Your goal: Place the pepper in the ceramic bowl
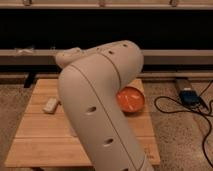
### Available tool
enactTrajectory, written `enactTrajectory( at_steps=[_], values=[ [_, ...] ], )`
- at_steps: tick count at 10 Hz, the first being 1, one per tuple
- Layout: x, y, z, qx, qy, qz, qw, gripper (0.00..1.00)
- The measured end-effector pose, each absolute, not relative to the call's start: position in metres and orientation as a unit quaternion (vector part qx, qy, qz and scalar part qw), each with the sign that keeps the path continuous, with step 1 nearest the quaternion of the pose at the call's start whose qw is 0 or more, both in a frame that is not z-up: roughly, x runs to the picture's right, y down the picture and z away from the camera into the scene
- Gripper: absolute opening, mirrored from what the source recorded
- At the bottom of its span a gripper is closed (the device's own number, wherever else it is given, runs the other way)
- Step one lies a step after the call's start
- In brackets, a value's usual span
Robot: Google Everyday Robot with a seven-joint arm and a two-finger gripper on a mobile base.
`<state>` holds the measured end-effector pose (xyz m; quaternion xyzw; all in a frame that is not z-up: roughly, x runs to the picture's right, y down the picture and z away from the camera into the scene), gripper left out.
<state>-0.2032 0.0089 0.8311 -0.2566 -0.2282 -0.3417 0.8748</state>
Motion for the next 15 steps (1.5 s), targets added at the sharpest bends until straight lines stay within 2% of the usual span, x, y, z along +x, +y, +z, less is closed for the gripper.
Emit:
enactTrajectory(
  at_steps=[2, 4, 9, 12, 15],
  values=[
    [-0.187, -0.022, 0.792, -0.236, -0.246, -0.324, 0.882, 0.00],
    [-0.157, -0.045, 0.776, -0.223, -0.255, -0.295, 0.894, 0.00],
    [-0.024, -0.091, 0.799, -0.212, -0.249, -0.161, 0.931, 0.00],
    [0.047, -0.096, 0.808, -0.208, -0.242, -0.076, 0.945, 0.00],
    [0.069, -0.088, 0.817, -0.212, -0.232, -0.041, 0.949, 0.00]
  ],
)
